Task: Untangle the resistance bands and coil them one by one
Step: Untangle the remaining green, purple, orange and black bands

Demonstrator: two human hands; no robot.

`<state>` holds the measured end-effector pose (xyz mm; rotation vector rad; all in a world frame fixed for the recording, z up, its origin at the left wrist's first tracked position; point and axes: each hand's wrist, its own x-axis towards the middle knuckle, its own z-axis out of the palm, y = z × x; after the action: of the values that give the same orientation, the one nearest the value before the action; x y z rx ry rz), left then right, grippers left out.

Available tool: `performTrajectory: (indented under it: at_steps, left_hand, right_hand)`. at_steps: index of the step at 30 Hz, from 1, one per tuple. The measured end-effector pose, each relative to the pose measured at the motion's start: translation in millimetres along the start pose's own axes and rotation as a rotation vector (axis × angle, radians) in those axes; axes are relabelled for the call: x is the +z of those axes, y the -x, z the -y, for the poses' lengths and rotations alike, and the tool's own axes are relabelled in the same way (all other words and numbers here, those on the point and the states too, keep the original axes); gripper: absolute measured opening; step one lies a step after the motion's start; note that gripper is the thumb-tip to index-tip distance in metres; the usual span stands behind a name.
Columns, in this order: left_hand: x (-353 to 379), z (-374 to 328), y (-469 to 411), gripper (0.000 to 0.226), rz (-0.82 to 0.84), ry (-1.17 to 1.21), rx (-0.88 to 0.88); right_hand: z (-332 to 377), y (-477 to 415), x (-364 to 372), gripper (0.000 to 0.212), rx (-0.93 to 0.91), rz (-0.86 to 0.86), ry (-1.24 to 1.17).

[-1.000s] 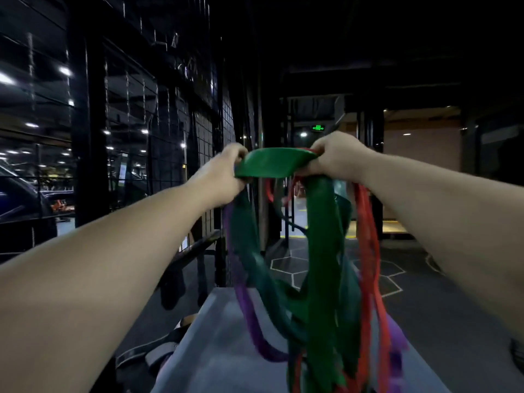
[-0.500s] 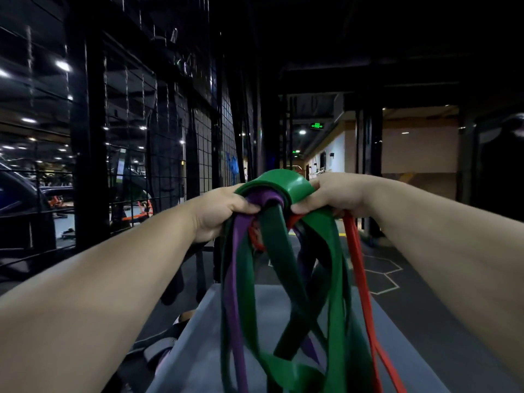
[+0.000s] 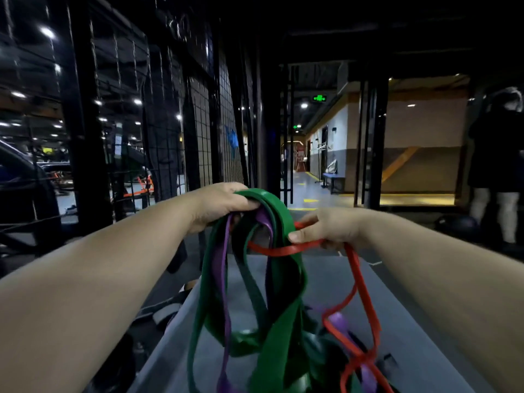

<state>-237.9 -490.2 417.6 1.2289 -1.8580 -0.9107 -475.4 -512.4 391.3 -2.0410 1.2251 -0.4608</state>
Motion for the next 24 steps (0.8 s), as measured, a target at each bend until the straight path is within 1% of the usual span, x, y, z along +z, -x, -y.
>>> performTrajectory:
  at_steps: [3, 5, 6, 8, 9, 12, 15, 16, 17, 18, 19, 20, 21, 22, 24]
  left_hand:
    - [13.6, 25.0, 2.1, 0.007, -0.032, -0.016, -0.031]
    - [23.0, 46.7, 5.2, 0.003, -0.051, 0.014, -0.041]
    - [27.9, 57.0, 7.7, 0.004, -0.058, 0.032, -0.053]
    - [35.0, 77.6, 12.4, 0.003, -0.061, 0.079, -0.089]
    - [38.3, 87.0, 15.3, 0.004, -0.055, 0.109, -0.109]
    - [46.0, 113.3, 23.5, 0.023, -0.076, 0.17, -0.158]
    - [49.8, 136.1, 31.4, 0.014, -0.062, 0.107, -0.166]
    - [48.5, 140.6, 34.5, 0.023, -0.027, 0.083, -0.168]
    - [46.0, 143.4, 37.7, 0.041, 0.036, 0.083, -0.167]
    - [44.1, 142.6, 41.0, 0.06, 0.126, 0.107, -0.16]
    - [44.3, 140.4, 43.5, 0.073, 0.222, 0.11, -0.148]
    - [46.7, 136.3, 45.1, 0.079, 0.301, 0.078, -0.126]
    - [50.0, 134.7, 43.9, 0.081, 0.345, -0.008, -0.108]
    - [54.6, 131.9, 42.5, 0.082, 0.361, -0.111, -0.084]
    - [62.1, 127.3, 39.7, 0.085, 0.337, -0.319, -0.022]
  right_hand:
    - [-22.0, -1.4, 32.9, 0.044, 0.003, -0.015, -0.113]
    - [-35.7, -2.4, 56.6, 0.028, 0.003, 0.01, -0.216]
    - [-43.3, -3.6, 69.8, 0.026, 0.011, 0.036, -0.279]
    - [-56.4, -4.5, 95.2, 0.028, 0.033, 0.092, -0.396]
    - [-61.9, -4.6, 105.3, 0.025, 0.047, 0.098, -0.458]
    - [-77.5, -4.7, 125.5, 0.009, 0.053, 0.099, -0.675]
    - [-87.4, -3.8, 133.3, 0.007, 0.015, 0.097, -0.746]
    - [-89.0, -3.9, 134.7, 0.014, 0.014, 0.096, -0.745]
    - [-90.0, -4.0, 136.2, 0.023, 0.027, 0.088, -0.738]
    - [-91.2, -4.5, 137.4, 0.03, 0.037, 0.076, -0.73]
    - [-91.7, -4.9, 138.8, 0.036, 0.042, 0.055, -0.72]
    - [-92.6, -5.8, 139.7, 0.042, 0.044, 0.051, -0.693]
    - [-91.9, -6.0, 140.5, 0.044, 0.043, 0.06, -0.665]
    - [-90.8, -6.4, 141.5, 0.041, 0.033, 0.08, -0.642]
    - [-86.7, -5.9, 142.4, 0.03, 0.008, 0.108, -0.619]
